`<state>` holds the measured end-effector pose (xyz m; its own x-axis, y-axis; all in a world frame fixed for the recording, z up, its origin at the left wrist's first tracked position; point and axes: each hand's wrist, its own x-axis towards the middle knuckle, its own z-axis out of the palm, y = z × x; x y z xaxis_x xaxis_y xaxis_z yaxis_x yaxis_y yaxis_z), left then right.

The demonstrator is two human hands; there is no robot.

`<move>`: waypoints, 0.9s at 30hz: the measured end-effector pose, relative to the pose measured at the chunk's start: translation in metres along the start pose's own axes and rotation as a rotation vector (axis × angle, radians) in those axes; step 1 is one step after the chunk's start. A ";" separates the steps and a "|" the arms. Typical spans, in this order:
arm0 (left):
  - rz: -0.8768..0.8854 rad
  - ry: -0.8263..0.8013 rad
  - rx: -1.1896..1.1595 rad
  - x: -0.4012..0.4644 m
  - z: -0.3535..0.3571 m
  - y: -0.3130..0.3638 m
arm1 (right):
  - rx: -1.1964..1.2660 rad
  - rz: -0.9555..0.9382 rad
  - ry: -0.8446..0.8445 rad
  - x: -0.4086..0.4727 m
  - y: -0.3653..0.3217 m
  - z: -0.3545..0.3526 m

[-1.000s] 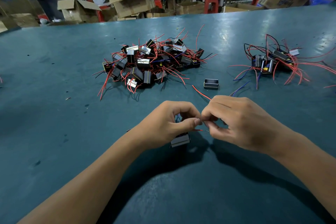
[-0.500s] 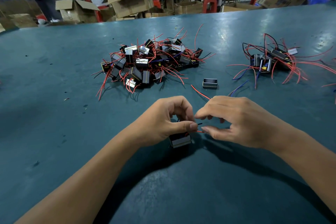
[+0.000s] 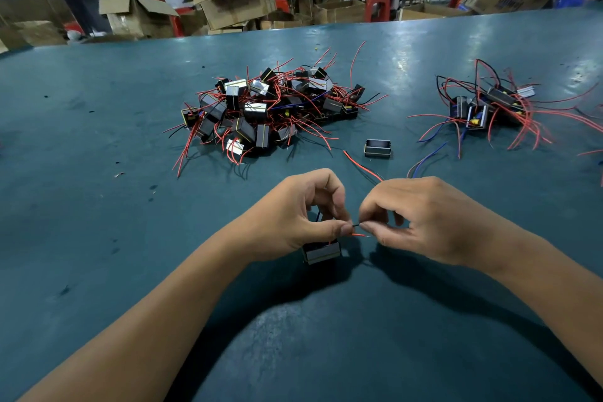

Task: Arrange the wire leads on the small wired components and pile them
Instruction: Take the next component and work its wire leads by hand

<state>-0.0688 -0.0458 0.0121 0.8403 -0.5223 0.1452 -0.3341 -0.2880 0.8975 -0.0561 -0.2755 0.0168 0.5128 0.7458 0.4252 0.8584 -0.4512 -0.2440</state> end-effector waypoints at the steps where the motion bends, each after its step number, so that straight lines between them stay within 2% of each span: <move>1: 0.004 -0.009 0.007 0.000 0.000 0.001 | 0.021 0.023 -0.015 0.000 -0.001 0.000; 6: 0.028 -0.021 0.066 -0.002 0.000 0.001 | 0.328 0.221 -0.127 0.000 0.000 0.001; 9: 0.023 -0.026 0.071 -0.003 0.000 0.002 | 0.430 0.284 -0.158 -0.001 0.003 0.002; 17: 0.025 -0.049 0.088 -0.004 0.000 0.008 | 0.481 0.293 -0.199 -0.002 0.007 -0.004; 27: 0.054 0.029 0.189 -0.002 0.009 0.007 | 0.410 0.259 -0.071 0.000 -0.001 -0.002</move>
<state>-0.0763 -0.0539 0.0143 0.8298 -0.5189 0.2054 -0.4513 -0.4072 0.7940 -0.0567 -0.2765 0.0189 0.6970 0.6728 0.2480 0.6285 -0.4068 -0.6629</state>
